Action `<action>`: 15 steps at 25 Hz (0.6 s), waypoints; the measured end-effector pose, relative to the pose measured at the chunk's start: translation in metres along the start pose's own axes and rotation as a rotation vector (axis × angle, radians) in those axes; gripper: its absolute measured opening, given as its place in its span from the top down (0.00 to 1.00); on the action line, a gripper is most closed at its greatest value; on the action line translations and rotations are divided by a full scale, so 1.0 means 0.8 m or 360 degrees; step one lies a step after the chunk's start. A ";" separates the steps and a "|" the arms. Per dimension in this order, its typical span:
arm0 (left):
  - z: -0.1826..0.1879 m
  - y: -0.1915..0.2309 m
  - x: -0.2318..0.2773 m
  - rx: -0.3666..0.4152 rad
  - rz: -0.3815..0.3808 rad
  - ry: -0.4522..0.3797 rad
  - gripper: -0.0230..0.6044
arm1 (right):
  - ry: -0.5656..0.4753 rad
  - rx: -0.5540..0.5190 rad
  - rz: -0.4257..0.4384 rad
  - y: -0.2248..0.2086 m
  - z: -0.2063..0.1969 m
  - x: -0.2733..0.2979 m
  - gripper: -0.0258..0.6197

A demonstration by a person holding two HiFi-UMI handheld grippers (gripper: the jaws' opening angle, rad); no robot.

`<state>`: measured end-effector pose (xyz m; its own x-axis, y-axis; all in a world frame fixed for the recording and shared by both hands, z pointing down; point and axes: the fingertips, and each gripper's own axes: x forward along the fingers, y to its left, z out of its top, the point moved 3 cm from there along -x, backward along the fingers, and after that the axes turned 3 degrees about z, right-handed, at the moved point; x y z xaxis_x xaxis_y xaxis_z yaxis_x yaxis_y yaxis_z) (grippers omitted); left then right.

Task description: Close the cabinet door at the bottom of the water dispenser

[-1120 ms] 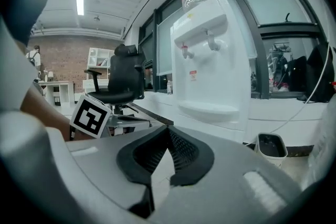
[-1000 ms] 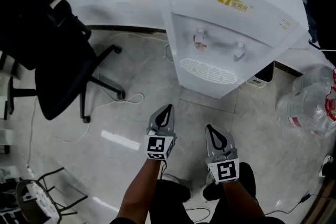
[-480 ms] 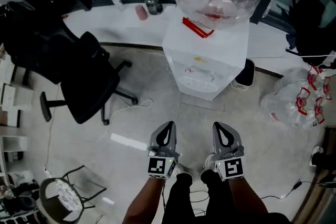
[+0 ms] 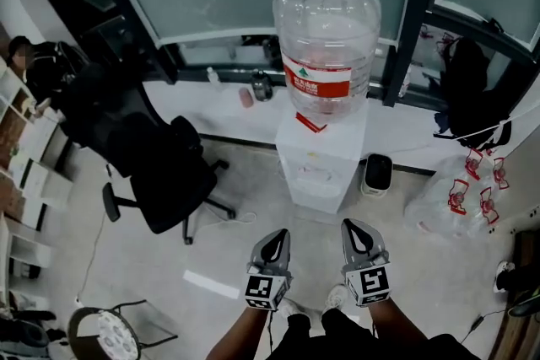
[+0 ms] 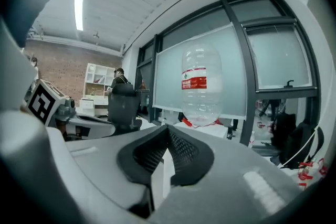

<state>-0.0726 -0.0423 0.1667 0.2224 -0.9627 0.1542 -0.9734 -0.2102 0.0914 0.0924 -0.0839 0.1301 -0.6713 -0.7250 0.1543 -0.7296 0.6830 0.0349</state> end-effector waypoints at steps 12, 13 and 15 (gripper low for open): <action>0.082 -0.010 -0.031 0.0019 0.0005 -0.0161 0.94 | -0.0192 -0.0125 -0.0002 0.019 0.086 -0.013 0.96; 0.085 -0.010 -0.032 0.0026 0.0005 -0.0168 0.94 | -0.0193 -0.0130 -0.0005 0.020 0.087 -0.013 0.96; 0.091 -0.009 -0.034 0.0037 0.0005 -0.0181 0.94 | -0.0182 -0.0136 -0.0010 0.021 0.089 -0.013 0.96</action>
<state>-0.0759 -0.0272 0.0903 0.2130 -0.9762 0.0418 -0.9753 -0.2099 0.0681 0.0777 -0.0708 0.0587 -0.6810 -0.7312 0.0407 -0.7231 0.6802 0.1202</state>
